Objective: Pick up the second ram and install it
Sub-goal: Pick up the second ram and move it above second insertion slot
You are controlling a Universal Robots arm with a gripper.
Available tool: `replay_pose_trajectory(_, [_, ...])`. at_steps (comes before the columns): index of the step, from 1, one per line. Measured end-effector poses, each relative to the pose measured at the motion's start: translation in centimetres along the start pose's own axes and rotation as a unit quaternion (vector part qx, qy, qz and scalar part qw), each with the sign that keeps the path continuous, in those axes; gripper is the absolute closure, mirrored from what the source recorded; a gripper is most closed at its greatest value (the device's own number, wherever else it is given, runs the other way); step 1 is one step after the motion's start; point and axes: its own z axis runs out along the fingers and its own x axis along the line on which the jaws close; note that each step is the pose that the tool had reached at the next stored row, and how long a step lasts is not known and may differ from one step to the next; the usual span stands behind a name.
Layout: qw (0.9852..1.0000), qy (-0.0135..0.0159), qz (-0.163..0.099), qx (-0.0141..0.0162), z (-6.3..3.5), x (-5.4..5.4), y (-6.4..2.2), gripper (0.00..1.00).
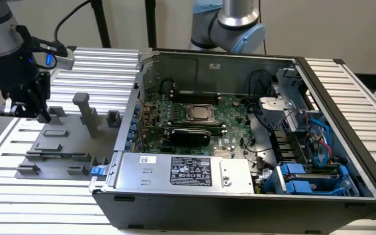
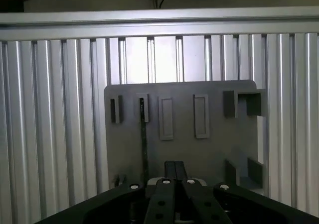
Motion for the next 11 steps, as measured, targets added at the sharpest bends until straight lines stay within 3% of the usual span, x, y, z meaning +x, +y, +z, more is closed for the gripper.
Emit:
replay_pose_trajectory(8, [1.0000, 0.0001, -0.007, -0.0001, 0.26, 1.0, -0.62, 1.00])
replay_pose_trajectory(9, [1.0000, 0.0002, -0.008, -0.0002, 0.29, 1.1, -0.63, 0.00])
replay_pose_trajectory(11, [1.0000, 0.0003, -0.009, -0.0001, 0.37, 1.2, -0.65, 0.00])
